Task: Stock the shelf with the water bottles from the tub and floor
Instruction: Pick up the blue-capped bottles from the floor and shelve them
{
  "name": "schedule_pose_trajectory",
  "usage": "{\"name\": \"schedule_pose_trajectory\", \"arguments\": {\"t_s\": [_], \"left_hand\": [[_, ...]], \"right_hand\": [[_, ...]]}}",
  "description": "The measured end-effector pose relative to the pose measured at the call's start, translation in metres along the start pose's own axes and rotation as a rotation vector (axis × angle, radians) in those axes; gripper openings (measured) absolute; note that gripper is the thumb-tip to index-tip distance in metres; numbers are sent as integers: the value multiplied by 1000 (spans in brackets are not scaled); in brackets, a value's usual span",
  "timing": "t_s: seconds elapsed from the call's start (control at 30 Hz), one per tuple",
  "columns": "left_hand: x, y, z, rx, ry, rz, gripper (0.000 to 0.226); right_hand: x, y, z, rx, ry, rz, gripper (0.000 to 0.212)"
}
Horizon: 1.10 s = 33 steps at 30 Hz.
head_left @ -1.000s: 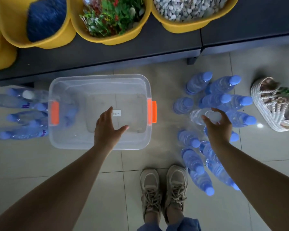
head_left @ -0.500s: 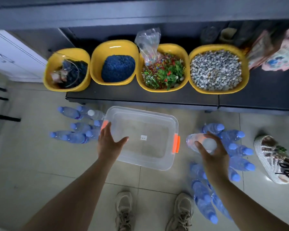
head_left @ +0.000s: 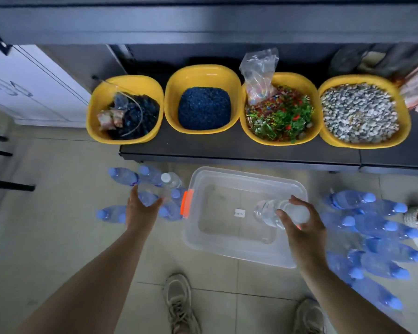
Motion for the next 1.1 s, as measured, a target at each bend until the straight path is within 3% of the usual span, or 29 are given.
{"name": "schedule_pose_trajectory", "arguments": {"t_s": [0.17,0.33,0.43,0.6,0.73,1.0,1.1], "left_hand": [[-9,-16,58,-32,-130,-63,80],[-31,-7,87,-121,-85,35,62],[-52,-9,108,-156,-118,40,60],[-91,-15,143,-178,-141,53,37],[-109,-23,164,-141,-100,34,58],[-122,-29,175,-180,-88,-44,48],[-123,-25,175,-177,-160,-101,43]], "right_hand": [[-50,15,-5,-17,89,-80,30],[-86,35,-1,-56,55,-89,31],[-100,46,4,-74,42,-71,32],[-114,66,13,-82,37,-73,33],[-119,81,16,-97,23,-116,36],[-127,94,16,-66,-25,-153,36],[-128,94,16,-50,-19,-143,36]]}}
Point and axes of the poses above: each hand's wrist, its own z-axis towards the middle knuckle, its own x-axis out of the back of the hand, y = z × x, the point moved 4 cm from there along z, towards the middle knuckle, and after that the axes turned 10 degrees about x, right-handed, at the moved point
